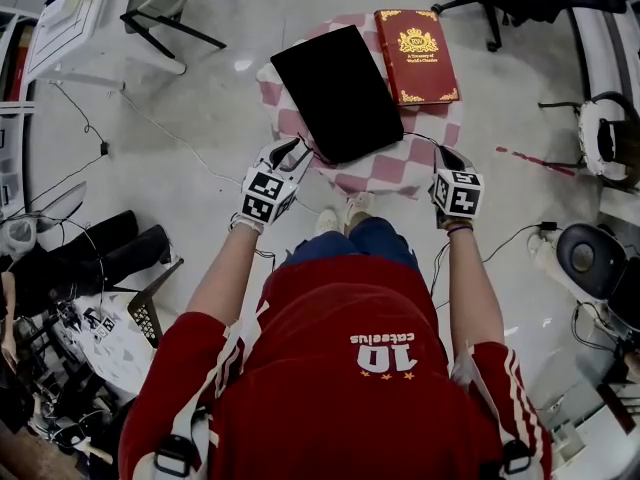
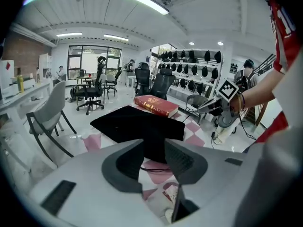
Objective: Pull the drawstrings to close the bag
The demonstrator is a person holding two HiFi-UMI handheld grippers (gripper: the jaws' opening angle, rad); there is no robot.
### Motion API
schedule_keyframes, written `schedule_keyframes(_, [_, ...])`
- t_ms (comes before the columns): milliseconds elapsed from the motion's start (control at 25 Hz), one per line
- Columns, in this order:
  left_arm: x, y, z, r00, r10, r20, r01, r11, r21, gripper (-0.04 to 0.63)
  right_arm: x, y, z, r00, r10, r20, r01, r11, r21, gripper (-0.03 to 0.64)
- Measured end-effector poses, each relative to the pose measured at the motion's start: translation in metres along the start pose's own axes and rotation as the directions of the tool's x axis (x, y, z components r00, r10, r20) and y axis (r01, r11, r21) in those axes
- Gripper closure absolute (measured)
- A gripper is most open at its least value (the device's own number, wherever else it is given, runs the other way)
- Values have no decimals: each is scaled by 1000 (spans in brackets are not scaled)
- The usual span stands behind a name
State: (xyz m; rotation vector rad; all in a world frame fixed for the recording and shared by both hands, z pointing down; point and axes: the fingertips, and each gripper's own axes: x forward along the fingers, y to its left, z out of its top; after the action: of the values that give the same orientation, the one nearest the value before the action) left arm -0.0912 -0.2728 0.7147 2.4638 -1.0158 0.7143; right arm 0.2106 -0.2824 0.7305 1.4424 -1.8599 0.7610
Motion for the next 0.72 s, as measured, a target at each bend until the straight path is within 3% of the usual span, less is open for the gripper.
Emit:
schedule_keyframes(240, [19,-16,-30,992,-64,-105,77,989,129,453,3,-3,-1,1000,0,-7,0,1000,8,594])
schedule_keyframes(520, [37,-32,-59,977,-117,-179,144,978,149,453,4,-6,-2,1000,-3,-11,3,1000,17,594])
schedule_keyframes(720, [51,-43,-79,955,-140,-262,203,951,231,453,5,-7,-3,1000,-3,-14,3,1000,20,594])
